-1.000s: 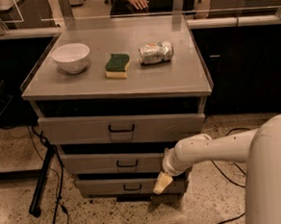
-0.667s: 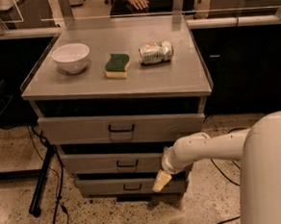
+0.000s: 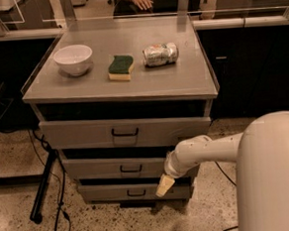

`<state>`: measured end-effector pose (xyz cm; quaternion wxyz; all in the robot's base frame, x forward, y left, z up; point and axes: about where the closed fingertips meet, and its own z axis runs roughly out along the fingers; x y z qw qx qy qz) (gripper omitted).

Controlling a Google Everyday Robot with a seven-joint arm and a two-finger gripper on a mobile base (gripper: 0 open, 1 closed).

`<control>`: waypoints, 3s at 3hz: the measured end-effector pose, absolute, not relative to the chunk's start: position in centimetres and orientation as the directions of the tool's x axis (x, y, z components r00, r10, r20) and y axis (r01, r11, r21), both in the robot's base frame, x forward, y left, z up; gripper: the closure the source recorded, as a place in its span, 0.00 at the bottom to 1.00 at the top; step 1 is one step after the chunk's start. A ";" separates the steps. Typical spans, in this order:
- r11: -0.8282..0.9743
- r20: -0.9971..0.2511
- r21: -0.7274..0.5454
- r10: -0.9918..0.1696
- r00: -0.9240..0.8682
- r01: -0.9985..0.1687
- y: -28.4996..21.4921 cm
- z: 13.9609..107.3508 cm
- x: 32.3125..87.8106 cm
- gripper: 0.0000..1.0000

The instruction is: Open middle drawer

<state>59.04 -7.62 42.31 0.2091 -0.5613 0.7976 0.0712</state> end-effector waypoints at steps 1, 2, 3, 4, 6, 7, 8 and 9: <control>0.348 -0.391 -0.085 -0.874 -0.290 -0.934 -7.5 40.5 58.6 0.00; 0.342 -0.383 -0.063 -0.876 -0.294 -0.937 -7.5 40.1 58.1 0.15; 0.342 -0.383 -0.063 -0.876 -0.294 -0.937 -7.5 40.1 58.1 0.45; 0.342 -0.383 -0.063 -0.876 -0.294 -0.937 -7.5 40.1 58.1 0.68; 0.342 -0.383 -0.063 -0.876 -0.294 -0.937 -7.5 40.1 58.1 1.00; 0.342 -0.383 -0.063 -0.876 -0.294 -0.937 -7.6 40.9 58.1 1.00; 0.354 -0.376 -0.062 -0.874 -0.307 -0.933 -8.1 41.7 57.3 1.00; 0.356 -0.375 -0.063 -0.874 -0.309 -0.932 -8.2 41.9 57.0 1.00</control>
Offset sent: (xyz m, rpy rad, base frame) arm -0.0227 -0.0032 -0.0321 -0.0083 0.1218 0.0285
